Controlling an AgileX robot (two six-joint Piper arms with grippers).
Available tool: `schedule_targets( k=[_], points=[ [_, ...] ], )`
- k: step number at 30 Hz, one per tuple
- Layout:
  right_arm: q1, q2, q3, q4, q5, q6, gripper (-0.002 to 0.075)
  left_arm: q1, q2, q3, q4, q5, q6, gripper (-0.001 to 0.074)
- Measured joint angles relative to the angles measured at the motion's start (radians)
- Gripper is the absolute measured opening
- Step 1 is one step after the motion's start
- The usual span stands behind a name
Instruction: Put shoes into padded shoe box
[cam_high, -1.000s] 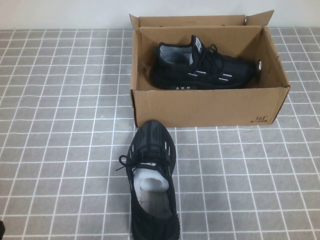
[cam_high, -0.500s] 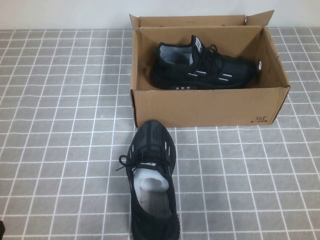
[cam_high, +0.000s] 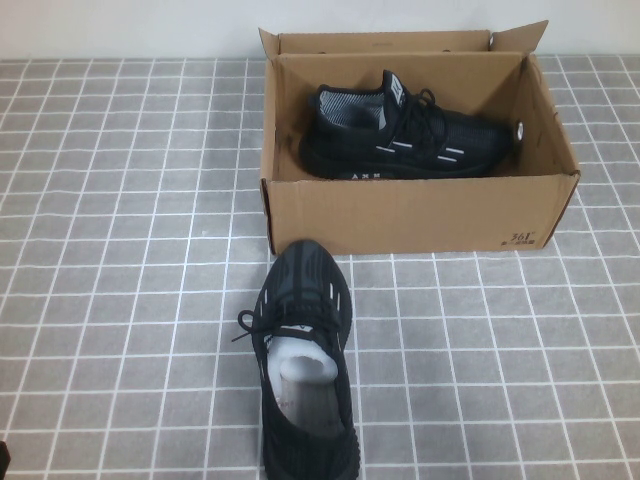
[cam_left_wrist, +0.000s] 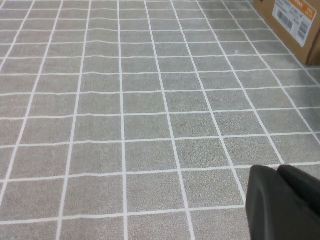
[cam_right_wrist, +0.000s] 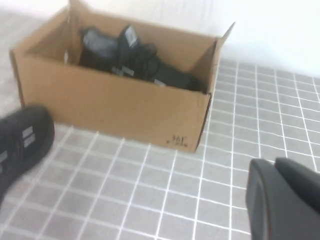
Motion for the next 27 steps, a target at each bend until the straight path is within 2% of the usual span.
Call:
schedule_targets(
  k=[5,9,17,27],
  points=[
    [-0.138,-0.078,0.042,0.049,-0.002,0.000,-0.0007,0.000,0.000,0.000,0.000,0.000,0.000,-0.0004],
    [-0.202,-0.095,0.055,0.051,-0.003,0.002,-0.0007,0.000,0.000,0.000,0.000,0.000,0.000,-0.0004],
    [-0.217,-0.098,0.061,-0.046,-0.067,0.003,-0.0007,0.000,0.000,0.000,0.000,0.000,0.000,-0.0004],
    [-0.217,-0.098,0.115,-0.046,-0.221,0.047,-0.0007,0.000,0.000,0.000,0.000,0.000,0.000,-0.0004]
  ],
)
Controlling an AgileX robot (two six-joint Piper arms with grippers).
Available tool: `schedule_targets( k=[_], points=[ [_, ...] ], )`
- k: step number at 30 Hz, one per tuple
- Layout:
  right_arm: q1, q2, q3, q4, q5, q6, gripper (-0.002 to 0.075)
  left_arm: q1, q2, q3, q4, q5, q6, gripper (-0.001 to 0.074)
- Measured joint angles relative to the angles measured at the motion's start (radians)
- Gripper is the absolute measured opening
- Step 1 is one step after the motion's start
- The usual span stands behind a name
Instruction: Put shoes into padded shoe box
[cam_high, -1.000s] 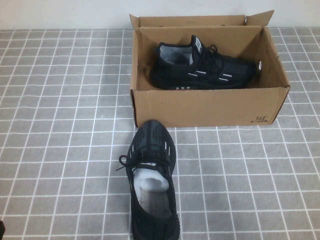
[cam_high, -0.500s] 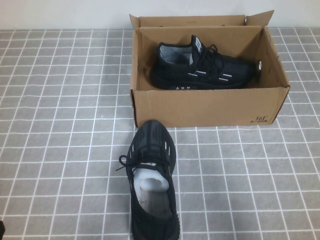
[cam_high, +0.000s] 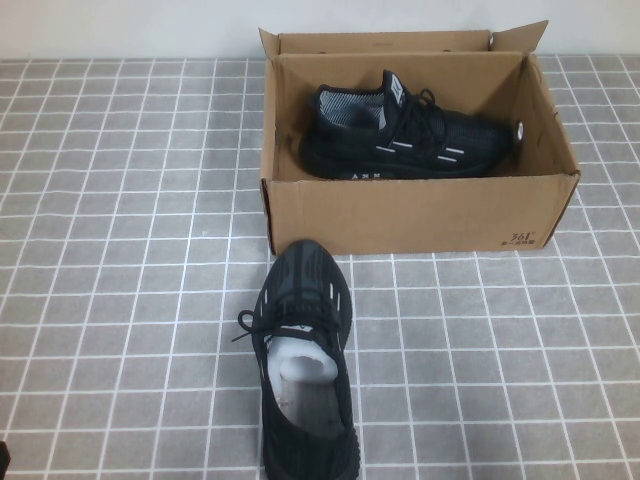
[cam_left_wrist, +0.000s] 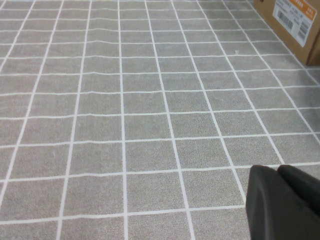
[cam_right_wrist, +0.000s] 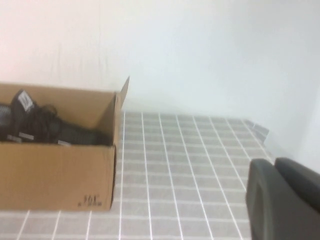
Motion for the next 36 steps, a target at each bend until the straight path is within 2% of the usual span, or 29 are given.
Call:
schedule_targets(
  k=[7,15,20,29,36],
  points=[
    [0.000,-0.007,0.050,-0.004,-0.089,0.004,-0.0007,0.000,0.000,0.000,0.000,0.000,0.000,-0.0004],
    [0.000,-0.051,0.245,-0.006,-0.240,0.008,-0.0007,0.000,0.000,0.000,0.000,0.000,0.000,-0.0004],
    [0.002,-0.052,0.333,-0.016,-0.259,0.055,-0.0007,0.000,0.000,0.000,0.000,0.000,0.000,-0.0004],
    [0.068,-0.052,0.459,-0.078,-0.300,0.106,-0.0008,0.000,0.000,0.000,0.000,0.000,0.000,-0.0004],
    [0.070,-0.052,0.478,-0.082,-0.270,0.108,-0.0008,0.000,0.000,0.000,0.000,0.000,0.000,-0.0004]
  ],
)
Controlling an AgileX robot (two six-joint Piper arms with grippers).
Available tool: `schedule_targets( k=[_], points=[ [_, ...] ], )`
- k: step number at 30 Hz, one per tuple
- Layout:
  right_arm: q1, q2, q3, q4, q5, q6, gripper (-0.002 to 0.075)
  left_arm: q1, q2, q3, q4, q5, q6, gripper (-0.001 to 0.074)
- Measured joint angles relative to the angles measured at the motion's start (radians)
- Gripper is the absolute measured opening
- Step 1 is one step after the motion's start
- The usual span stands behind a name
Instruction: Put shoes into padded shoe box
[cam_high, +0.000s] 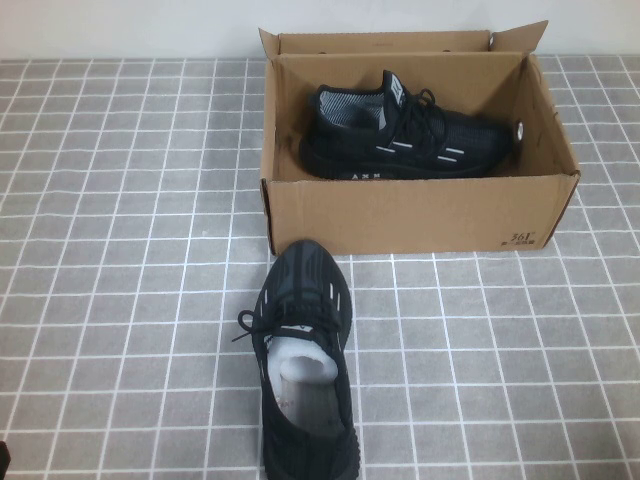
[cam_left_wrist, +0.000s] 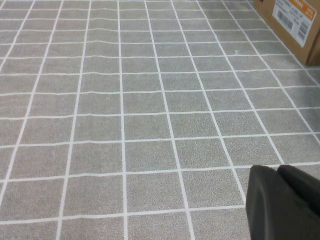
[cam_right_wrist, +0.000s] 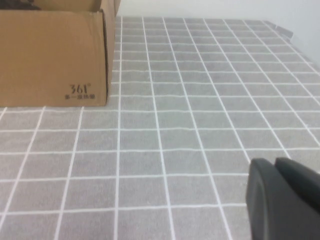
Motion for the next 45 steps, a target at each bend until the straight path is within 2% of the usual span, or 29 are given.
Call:
schedule_targets(
  k=[31,37,45],
  points=[
    [0.000,0.000,0.000,-0.002,0.025,0.000,-0.0008,0.000,0.000,0.000,0.000,0.000,0.000,-0.0004],
    [0.000,0.000,0.000,-0.077,0.096,0.000,-0.0008,0.000,0.000,0.000,0.000,0.000,0.000,-0.0004],
    [0.000,0.000,0.000,-0.091,0.103,0.000,-0.0008,0.000,0.000,0.000,0.000,0.000,0.000,-0.0004]
  ],
)
